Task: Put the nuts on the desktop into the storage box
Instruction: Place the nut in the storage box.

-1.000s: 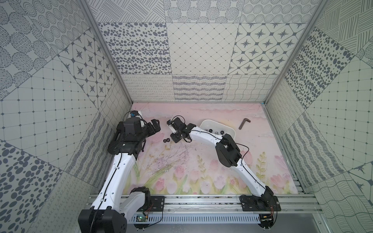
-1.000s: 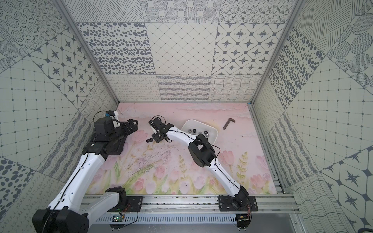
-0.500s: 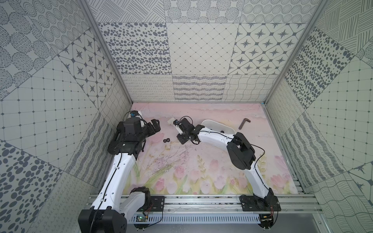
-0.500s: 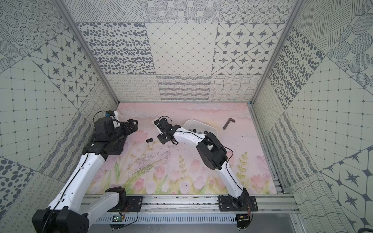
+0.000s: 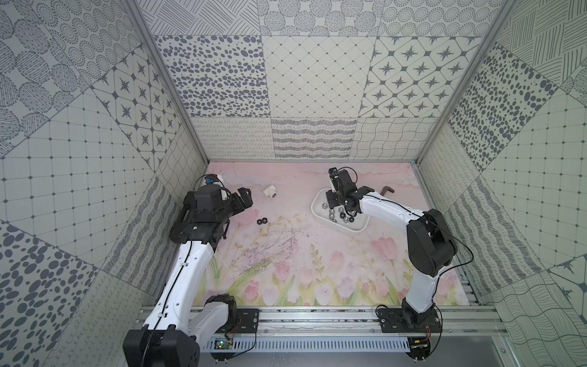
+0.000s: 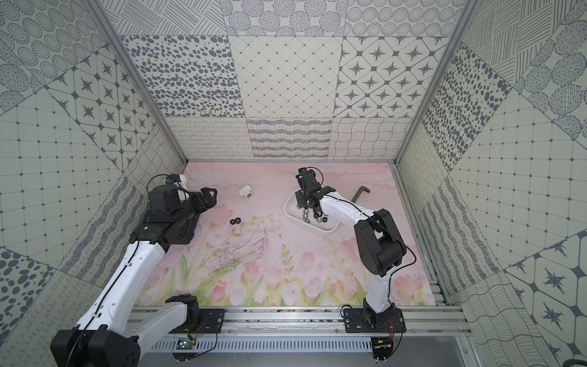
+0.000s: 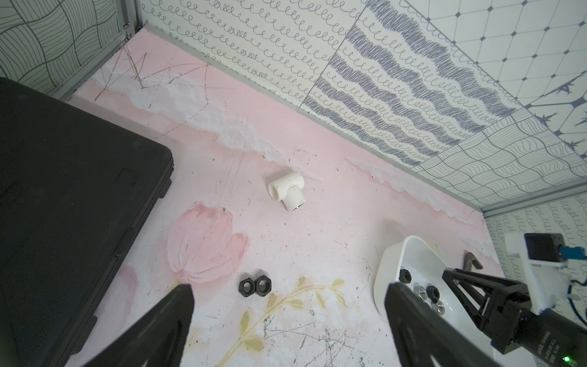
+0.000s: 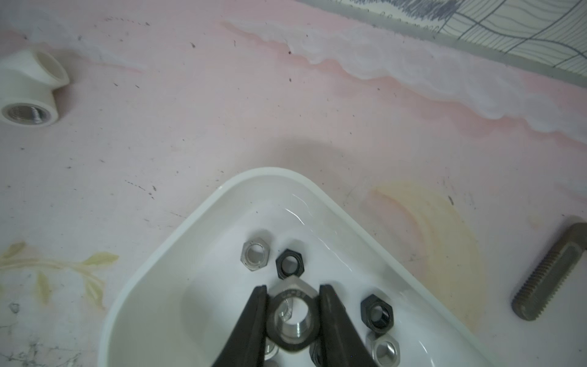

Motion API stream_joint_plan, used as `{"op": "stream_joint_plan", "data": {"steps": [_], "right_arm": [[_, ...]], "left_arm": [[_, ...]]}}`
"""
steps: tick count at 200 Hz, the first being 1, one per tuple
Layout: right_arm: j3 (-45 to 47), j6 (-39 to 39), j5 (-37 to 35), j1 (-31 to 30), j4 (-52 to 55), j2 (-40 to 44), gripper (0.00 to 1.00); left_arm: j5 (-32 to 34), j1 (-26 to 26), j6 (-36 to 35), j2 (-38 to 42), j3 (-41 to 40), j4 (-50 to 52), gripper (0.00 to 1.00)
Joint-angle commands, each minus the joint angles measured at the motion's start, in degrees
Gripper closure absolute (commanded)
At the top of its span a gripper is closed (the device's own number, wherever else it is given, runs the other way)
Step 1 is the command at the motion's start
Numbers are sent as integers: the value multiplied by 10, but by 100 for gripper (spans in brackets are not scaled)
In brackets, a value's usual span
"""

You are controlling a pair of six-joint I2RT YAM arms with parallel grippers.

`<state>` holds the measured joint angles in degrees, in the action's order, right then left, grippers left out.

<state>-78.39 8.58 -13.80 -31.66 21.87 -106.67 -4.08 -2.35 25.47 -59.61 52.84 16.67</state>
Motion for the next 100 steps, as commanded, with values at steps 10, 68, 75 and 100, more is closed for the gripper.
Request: {"op": "stream_joint_plan", "data": {"steps": [10,68,75,100], "right_arm": [[4,0,-8,9,-9,-27,78],[-7,-10,-11,23,-9,-76,78],[-5,-10,-11,25,-9,-78,78],[1,-10,-12,31,-9,-82,78]], "left_arm": [[-4,-1,-5,-3,3,-21,1],[-4,-1,-7,-2,5,-19,1],[-3,-1,-7,-2,5,-19,1],[-3,-1,-7,-3,5,-20,1]]}}
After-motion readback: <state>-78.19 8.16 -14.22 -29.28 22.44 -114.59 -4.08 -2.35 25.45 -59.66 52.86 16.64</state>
